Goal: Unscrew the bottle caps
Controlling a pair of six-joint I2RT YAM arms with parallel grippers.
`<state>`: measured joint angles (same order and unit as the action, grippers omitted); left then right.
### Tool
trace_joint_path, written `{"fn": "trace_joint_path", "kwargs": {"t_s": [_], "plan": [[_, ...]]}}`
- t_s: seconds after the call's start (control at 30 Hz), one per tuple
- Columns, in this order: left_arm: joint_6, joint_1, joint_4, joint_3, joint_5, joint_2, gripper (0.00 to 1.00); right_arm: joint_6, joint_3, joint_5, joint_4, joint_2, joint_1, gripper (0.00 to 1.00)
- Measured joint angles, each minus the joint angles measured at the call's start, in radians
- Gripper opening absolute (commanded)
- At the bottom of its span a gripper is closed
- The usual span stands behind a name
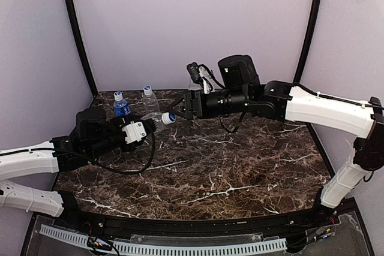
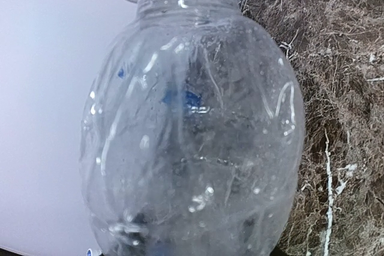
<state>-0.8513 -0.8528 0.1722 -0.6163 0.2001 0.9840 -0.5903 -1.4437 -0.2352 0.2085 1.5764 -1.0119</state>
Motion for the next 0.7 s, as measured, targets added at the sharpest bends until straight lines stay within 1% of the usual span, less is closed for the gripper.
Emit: {"fn": "trace_joint_path", "kwargs": {"t_s": [0.07,0.23,0.3,0.33,0.43,0.47,0.6,0.7], "plan": [[-0.036,0.0,0.006,0.0,0.027,0.003,0.41,-0.012,0.0,-0.008,0.011,0.019,0.0,0.64],[-0.087,0.0,0.014,0.0,0.06,0.003,0.41,-0.03,0.0,-0.026,0.028,0.032,-0.005,0.64],[-0.093,0.0,0.014,0.002,0.064,0.003,0.41,-0.036,-0.002,-0.036,0.024,0.033,-0.01,0.61],[-0.098,0.0,0.014,0.004,0.066,0.003,0.41,-0.038,-0.002,-0.04,0.023,0.035,-0.011,0.57],[-0.106,0.0,0.014,0.005,0.068,0.003,0.41,-0.052,-0.003,-0.061,0.018,0.047,-0.012,0.42],[-0.107,0.0,0.014,0.005,0.069,0.003,0.41,-0.055,-0.003,-0.064,0.016,0.053,-0.013,0.39],[-0.109,0.0,0.014,0.01,0.071,0.003,0.41,-0.056,-0.003,-0.08,0.009,0.065,-0.014,0.41],[-0.109,0.0,0.014,0.011,0.07,0.003,0.41,-0.058,-0.004,-0.085,0.006,0.068,-0.014,0.38]]}}
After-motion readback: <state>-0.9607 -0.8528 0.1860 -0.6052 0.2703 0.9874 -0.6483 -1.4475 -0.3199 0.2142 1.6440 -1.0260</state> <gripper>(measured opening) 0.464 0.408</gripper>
